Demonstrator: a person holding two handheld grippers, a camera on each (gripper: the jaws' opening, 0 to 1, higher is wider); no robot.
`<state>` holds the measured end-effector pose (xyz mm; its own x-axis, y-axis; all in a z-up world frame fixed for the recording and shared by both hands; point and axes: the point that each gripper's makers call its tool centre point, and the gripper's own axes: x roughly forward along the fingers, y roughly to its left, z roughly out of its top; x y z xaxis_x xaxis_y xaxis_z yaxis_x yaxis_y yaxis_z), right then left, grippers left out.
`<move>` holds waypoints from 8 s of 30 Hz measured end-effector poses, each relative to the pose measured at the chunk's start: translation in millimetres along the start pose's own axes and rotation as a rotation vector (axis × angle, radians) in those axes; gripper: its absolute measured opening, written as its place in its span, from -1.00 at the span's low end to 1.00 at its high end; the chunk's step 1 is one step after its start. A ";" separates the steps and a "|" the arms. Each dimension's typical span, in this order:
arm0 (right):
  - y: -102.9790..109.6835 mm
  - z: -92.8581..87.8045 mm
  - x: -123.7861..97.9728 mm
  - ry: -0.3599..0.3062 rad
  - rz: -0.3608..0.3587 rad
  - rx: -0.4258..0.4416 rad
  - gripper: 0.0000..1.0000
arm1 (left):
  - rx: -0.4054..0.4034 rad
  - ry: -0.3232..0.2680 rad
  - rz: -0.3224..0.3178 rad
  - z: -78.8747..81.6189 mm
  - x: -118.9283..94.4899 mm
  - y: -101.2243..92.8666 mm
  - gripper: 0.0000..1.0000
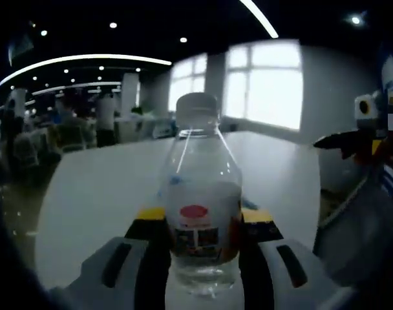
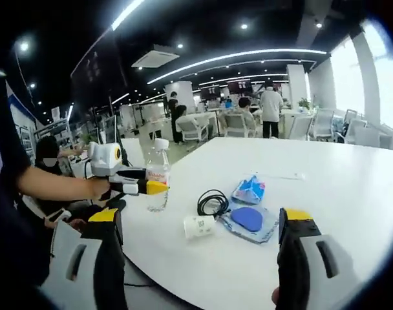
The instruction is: Arrange the tabletop items into an orderly group along one side of the table until the central work area is clear of visible clutter.
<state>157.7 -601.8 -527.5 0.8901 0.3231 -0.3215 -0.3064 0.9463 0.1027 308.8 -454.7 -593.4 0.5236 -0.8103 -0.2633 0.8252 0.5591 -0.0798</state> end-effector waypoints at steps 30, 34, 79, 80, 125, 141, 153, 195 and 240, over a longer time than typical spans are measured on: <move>-8.6 -30.6 -17.8 0.040 -0.076 0.056 0.99 | -0.015 0.106 0.126 -98.6 10.4 29.1 -0.22; -8.0 -32.7 -17.6 0.042 -0.075 0.058 0.99 | -0.018 0.120 0.131 -109.1 4.7 29.9 -0.20; -42.2 -60.6 -13.5 0.116 -0.218 -0.365 0.06 | 0.003 0.185 0.179 -116.9 -42.7 18.3 -0.16; -43.8 -59.7 -13.6 0.110 -0.224 -0.359 0.00 | 0.006 0.183 0.194 -114.6 -43.9 18.2 -0.15; -35.8 -66.9 -12.7 0.073 -0.201 -0.166 1.00 | -0.255 0.240 0.596 -100.3 -35.9 38.8 0.02; -39.0 -66.3 -13.4 0.064 -0.222 -0.174 0.89 | -0.251 0.238 0.563 -99.3 -32.9 38.7 -0.03; -43.6 -63.7 -15.2 0.051 -0.245 -0.169 0.87 | -0.165 0.223 0.505 -93.6 -26.7 44.4 -0.06; -52.9 -87.1 -13.0 0.168 -0.247 -0.070 1.00 | -0.086 0.186 0.289 -53.0 28.0 114.1 -0.06; -53.3 -92.6 -11.6 0.197 -0.242 -0.056 0.97 | -0.100 0.270 0.357 -53.3 64.8 156.6 0.11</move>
<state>132.5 -656.6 -616.4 0.8585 0.0753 -0.5073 -0.1163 0.9920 -0.0495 460.6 -410.3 -674.2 0.6869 -0.4962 -0.5310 0.5716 0.8201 -0.0270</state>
